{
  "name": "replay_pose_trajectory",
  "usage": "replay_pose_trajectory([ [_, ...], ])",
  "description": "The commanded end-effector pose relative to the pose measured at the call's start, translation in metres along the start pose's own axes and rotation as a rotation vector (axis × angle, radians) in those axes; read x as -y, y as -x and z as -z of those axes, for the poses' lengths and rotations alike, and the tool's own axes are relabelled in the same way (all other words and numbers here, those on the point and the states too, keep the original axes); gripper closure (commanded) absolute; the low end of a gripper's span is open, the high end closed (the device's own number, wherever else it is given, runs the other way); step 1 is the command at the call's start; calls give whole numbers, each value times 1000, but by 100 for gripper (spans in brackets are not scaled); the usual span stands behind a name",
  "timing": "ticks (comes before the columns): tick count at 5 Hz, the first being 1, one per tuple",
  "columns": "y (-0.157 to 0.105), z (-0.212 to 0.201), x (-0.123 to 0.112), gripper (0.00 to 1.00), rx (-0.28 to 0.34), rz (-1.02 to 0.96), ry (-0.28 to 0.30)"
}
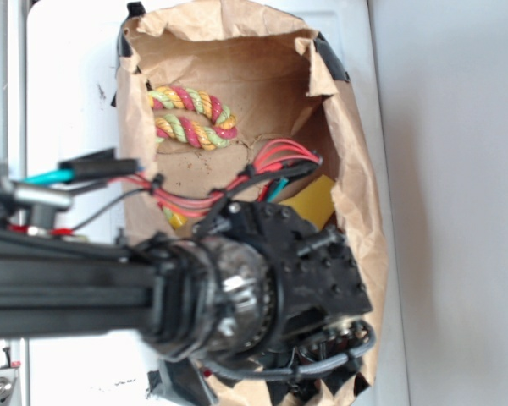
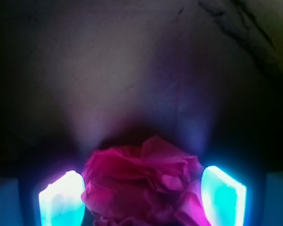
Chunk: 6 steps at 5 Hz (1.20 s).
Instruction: Grab the red paper.
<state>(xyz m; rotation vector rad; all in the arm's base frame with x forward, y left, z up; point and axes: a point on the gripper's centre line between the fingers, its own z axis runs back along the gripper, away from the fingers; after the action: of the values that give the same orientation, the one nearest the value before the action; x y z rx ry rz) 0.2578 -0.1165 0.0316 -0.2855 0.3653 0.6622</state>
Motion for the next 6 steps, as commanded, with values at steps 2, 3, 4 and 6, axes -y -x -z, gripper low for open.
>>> replay_pose_trajectory([
  [2, 43, -2, 24, 100, -66, 94, -15],
  [3, 45, -6, 22, 100, -60, 93, 2],
  [4, 36, -19, 14, 100, 5, 31, 14],
  [6, 24, -80, -28, 100, 264, -215, 65],
])
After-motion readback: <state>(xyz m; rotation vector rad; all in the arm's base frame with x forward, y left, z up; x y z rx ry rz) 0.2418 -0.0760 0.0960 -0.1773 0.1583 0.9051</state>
